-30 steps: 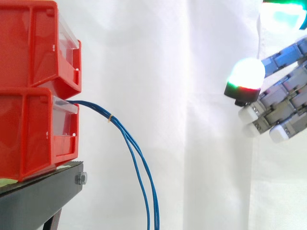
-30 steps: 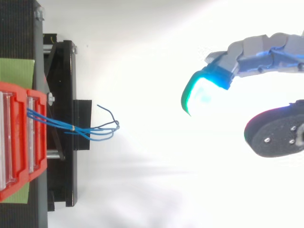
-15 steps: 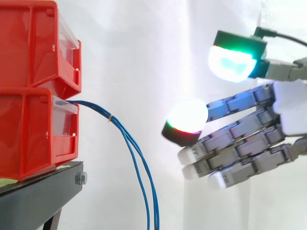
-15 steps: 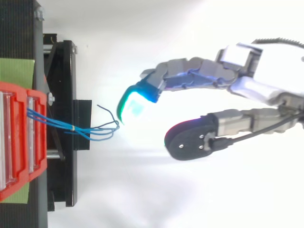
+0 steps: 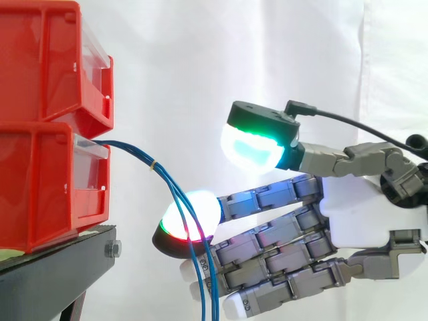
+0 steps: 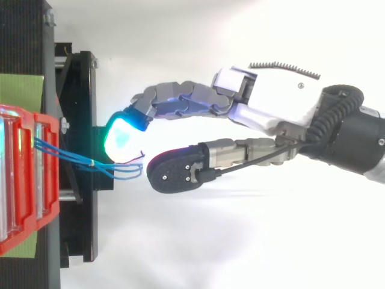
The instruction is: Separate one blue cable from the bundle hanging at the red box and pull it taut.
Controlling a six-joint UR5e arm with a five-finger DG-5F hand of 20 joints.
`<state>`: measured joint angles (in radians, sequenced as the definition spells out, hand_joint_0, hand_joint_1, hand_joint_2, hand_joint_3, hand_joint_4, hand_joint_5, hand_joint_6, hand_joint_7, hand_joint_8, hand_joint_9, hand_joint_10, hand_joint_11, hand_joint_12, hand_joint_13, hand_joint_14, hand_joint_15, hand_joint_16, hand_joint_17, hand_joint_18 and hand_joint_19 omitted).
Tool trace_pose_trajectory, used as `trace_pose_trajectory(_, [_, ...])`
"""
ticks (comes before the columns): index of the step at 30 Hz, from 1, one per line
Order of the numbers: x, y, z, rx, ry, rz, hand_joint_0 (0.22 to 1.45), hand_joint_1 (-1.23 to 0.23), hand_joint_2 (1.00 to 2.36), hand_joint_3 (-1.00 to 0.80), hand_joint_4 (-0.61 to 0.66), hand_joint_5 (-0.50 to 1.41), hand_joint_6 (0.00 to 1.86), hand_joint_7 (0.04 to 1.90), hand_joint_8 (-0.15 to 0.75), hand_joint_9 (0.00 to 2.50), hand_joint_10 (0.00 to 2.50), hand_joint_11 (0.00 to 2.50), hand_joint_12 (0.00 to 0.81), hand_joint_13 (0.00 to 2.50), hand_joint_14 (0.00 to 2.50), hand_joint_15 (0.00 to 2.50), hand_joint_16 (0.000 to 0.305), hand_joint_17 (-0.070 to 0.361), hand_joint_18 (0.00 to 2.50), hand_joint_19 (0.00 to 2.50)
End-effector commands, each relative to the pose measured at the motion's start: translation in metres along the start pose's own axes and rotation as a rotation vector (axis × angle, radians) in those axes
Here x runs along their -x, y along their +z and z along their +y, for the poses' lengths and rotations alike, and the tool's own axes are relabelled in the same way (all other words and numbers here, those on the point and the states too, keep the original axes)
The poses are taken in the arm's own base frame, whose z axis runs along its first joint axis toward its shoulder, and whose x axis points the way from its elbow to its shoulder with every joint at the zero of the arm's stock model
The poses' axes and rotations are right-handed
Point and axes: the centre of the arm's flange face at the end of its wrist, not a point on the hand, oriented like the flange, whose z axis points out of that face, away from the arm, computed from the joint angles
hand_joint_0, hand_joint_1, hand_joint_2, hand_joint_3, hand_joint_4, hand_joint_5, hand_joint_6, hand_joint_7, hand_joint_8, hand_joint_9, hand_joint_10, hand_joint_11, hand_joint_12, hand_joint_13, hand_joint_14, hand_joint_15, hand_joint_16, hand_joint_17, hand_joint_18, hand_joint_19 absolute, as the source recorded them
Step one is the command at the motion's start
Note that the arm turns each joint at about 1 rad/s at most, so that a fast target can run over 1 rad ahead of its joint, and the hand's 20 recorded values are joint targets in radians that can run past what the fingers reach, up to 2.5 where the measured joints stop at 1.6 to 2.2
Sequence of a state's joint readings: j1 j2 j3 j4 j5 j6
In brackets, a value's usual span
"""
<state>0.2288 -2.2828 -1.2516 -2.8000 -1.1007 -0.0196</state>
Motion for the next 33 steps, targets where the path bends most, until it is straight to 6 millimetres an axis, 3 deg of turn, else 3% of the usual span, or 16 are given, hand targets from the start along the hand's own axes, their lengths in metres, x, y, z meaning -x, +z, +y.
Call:
trace_pose_trajectory(1, [0.003,0.002,0.0,0.002,-0.002,-0.006,0.57,-0.53,1.01,-0.4,0.3,-0.2,0.5,0.91,0.28,0.39,0.01,0.26,0.354,0.2,0.0,0.08,0.055,0.124,0.23,0.32])
trace_pose_trajectory(6, [0.002,0.01,-0.025,-0.001,-0.017,-0.006,0.58,-0.53,1.01,-0.4,0.3,-0.2,0.5,0.91,0.28,0.39,0.01,0.26,0.353,0.2,0.0,0.08,0.055,0.124,0.23,0.33])
trace_pose_trajectory(9, [-0.002,0.025,-0.036,0.026,0.012,0.0,0.57,-0.53,1.01,-0.4,0.3,-0.2,0.5,0.91,0.28,0.39,0.01,0.26,0.353,0.2,0.0,0.08,0.055,0.124,0.23,0.33])
trace_pose_trajectory(14, [-0.015,0.029,-0.022,0.051,0.007,0.031,0.57,-0.51,1.01,-0.43,0.3,-0.2,0.5,0.91,0.281,0.4,0.01,0.26,0.356,0.2,0.0,0.08,0.055,0.125,0.23,0.34])
trace_pose_trajectory(20, [-0.017,0.031,-0.017,0.062,0.008,0.034,0.5,-0.38,1.0,-0.5,0.35,-0.18,0.5,0.93,0.311,0.47,0.01,0.28,0.378,0.29,0.0,0.12,0.058,0.131,0.3,0.37])
trace_pose_trajectory(33, [-0.025,0.035,-0.011,0.121,-0.004,0.039,0.54,-0.63,1.0,-0.5,0.32,-0.15,0.5,1.02,0.304,0.54,0.01,0.32,0.363,0.38,0.01,0.15,0.054,0.121,0.4,0.38])
